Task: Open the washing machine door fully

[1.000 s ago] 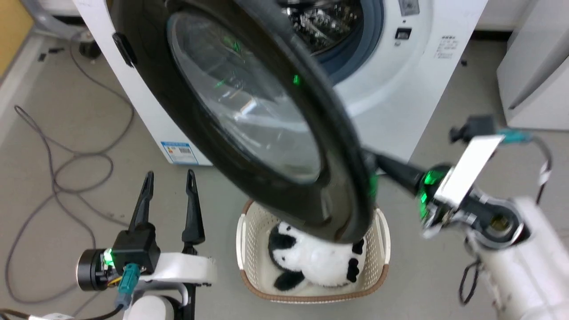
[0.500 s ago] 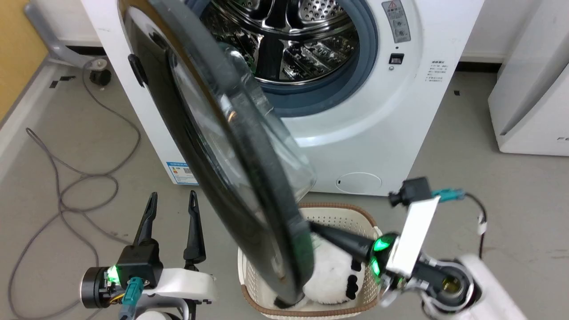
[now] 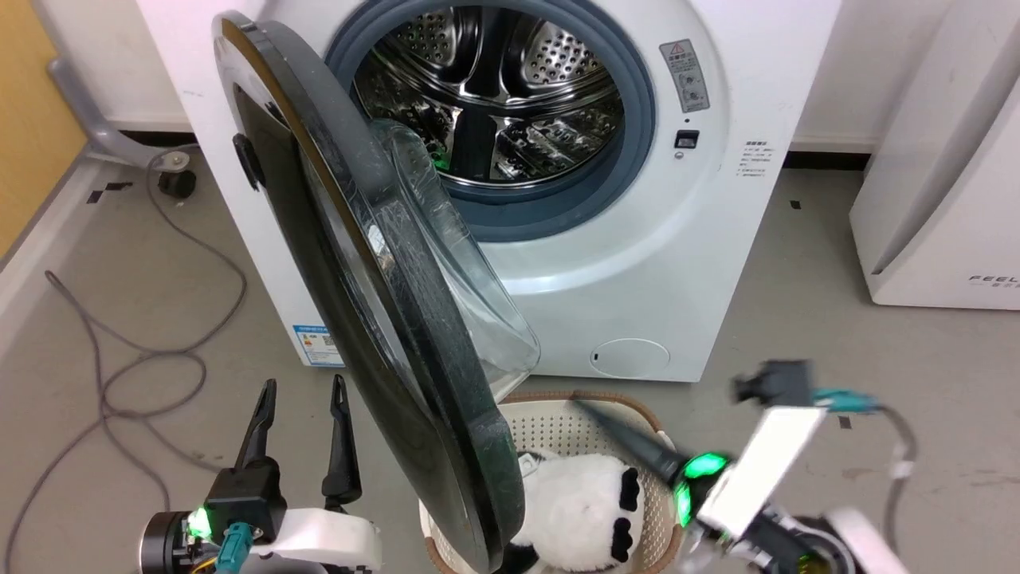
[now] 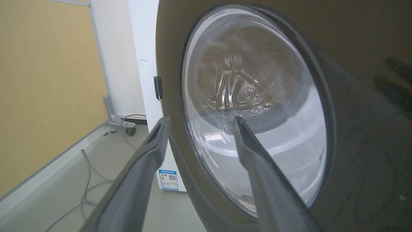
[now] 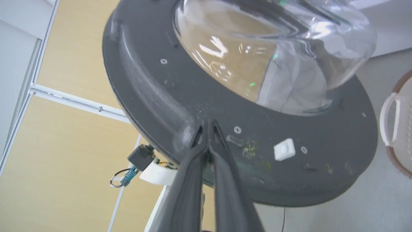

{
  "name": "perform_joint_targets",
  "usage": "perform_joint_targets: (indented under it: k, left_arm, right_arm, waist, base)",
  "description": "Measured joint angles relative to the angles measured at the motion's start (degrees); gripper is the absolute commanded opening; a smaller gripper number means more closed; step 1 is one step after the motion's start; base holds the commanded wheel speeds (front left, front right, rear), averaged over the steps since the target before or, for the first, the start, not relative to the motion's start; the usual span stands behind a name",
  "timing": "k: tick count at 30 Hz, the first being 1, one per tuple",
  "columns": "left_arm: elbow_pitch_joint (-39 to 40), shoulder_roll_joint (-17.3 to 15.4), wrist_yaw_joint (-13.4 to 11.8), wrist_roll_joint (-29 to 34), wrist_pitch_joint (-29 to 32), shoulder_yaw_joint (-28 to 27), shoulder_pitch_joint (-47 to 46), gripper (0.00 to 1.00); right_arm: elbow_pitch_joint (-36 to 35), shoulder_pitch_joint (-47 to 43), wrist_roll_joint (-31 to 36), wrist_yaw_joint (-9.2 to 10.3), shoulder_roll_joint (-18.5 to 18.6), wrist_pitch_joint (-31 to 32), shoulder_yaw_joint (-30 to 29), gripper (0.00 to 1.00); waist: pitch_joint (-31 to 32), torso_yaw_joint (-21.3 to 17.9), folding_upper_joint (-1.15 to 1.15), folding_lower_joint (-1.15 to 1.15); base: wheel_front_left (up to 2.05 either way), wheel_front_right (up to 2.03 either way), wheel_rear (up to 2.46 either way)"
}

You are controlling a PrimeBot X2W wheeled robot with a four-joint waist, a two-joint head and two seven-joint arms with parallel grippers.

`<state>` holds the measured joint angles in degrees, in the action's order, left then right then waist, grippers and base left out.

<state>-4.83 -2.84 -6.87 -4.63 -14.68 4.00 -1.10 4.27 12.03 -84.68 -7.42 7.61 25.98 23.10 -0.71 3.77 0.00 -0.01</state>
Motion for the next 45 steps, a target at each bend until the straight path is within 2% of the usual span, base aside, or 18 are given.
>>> perform_joint_targets:
  k: [5, 10, 12, 15, 19, 23, 29, 32, 33, 34, 36, 43, 44, 45]
  left_arm:
    - [0.0, 0.0, 0.1, 0.0, 0.0, -0.8, 0.0, 1.0]
    - [0.1, 0.0, 0.5, 0.0, 0.0, -1.2, 0.3, 1.0]
    - [0.1, 0.0, 0.5, 0.0, 0.0, -1.4, 0.5, 1.0]
    - [0.2, 0.0, 0.5, 0.0, 0.0, -1.7, 0.9, 1.0]
    - [0.3, 0.0, 0.5, 0.0, 0.0, -2.2, 1.1, 1.0]
    - [0.5, 0.0, 0.5, 0.0, 0.0, -2.4, 1.1, 1.0]
    - [0.7, 0.0, 0.5, 0.0, 0.0, -2.3, 1.2, 1.0]
    - [0.7, 0.0, 0.5, 0.0, 0.0, -2.3, 1.2, 1.0]
    - [0.7, 0.0, 0.5, 0.0, 0.0, -2.3, 1.2, 1.0]
    - [0.6, 0.0, 0.5, 0.0, 0.0, -2.3, 1.3, 1.0]
    - [0.6, 0.0, 0.5, 0.0, 0.0, -2.3, 1.3, 1.0]
    - [0.6, 0.0, 0.4, 0.0, 0.0, -2.4, 1.3, 1.0]
    - [0.7, 0.0, 0.4, 0.1, 0.0, -2.4, 1.3, 0.98]
    - [0.9, 0.0, 0.4, 0.3, 0.0, -2.5, 1.3, 0.35]
  right_arm:
    - [-3.6, 0.0, 10.2, -0.01, 2.5, -16.6, -3.1, 0.0]
    - [-2.2, 0.0, 24.2, -0.01, 7.1, -34.5, -2.5, 0.0]
    - [-0.4, 0.0, 29.5, -0.01, 8.3, -39.0, -3.0, 0.0]
    - [1.7, 0.0, 40.4, -0.01, 9.1, -40.6, -6.3, 0.0]
    - [-1.3, -1.4, 55.7, -0.01, 6.1, -40.7, -14.7, 0.0]
    - [-3.2, -6.0, 68.3, -0.02, 2.9, -40.7, -19.3, 0.0]
    - [-3.1, -12.4, 76.1, -0.02, -1.9, -40.7, -23.1, 0.0]
    - [-1.8, -14.5, 76.2, -0.02, -3.0, -40.7, -23.3, 0.0]
    - [-1.5, -15.0, 76.5, -0.02, -3.3, -40.7, -23.4, 0.05]
    - [-1.1, -15.3, 76.9, -0.02, -3.5, -40.7, -23.5, 0.48]
    - [-0.4, -15.8, 77.2, -0.02, -3.9, -40.7, -24.0, 1.0]
    - [0.2, -16.4, 79.2, -0.02, -4.2, -40.7, -24.2, 1.0]
    - [0.2, -16.4, 79.2, -0.02, -4.3, -40.7, -24.3, 1.0]
    - [0.2, -16.4, 79.2, -0.02, -4.3, -40.7, -24.4, 1.0]
  waist:
    - [0.5, -0.5, 0.0, 0.0]
    - [1.2, -1.2, 0.0, 0.0]
    - [1.5, -1.4, 0.0, 0.0]
    - [1.9, -1.7, 0.0, 0.01]
    - [2.1, -1.9, 0.0, 0.01]
    - [2.1, -1.7, 0.0, 0.01]
    - [2.2, -1.4, 0.0, 0.01]
    - [2.3, -1.4, 0.0, 0.01]
    - [2.4, -1.4, 0.0, 0.01]
    - [2.4, -1.4, 0.0, 0.01]
    - [2.4, -1.4, 0.0, 0.01]
    - [2.4, -1.5, 0.0, 0.01]
    - [2.3, -1.6, 0.0, 0.01]
    - [2.3, -1.5, 0.0, 0.01]
  base:
    - [0.0, 0.0, 0.0]
    - [0.0, 0.0, 0.0]
    - [0.0, 0.0, 0.0]
    - [0.0, 0.0, 0.0]
    - [0.0, 0.0, 0.0]
    - [0.0, 0.0, 0.0]
    - [0.0, 0.0, 0.0]
    - [0.0, 0.0, 0.0]
    - [0.0, 0.0, 0.0]
    - [0.0, 0.0, 0.0]
    - [0.0, 0.0, 0.0]
    - [0.0, 0.0, 0.0]
    - [0.0, 0.0, 0.0]
    - [0.0, 0.0, 0.0]
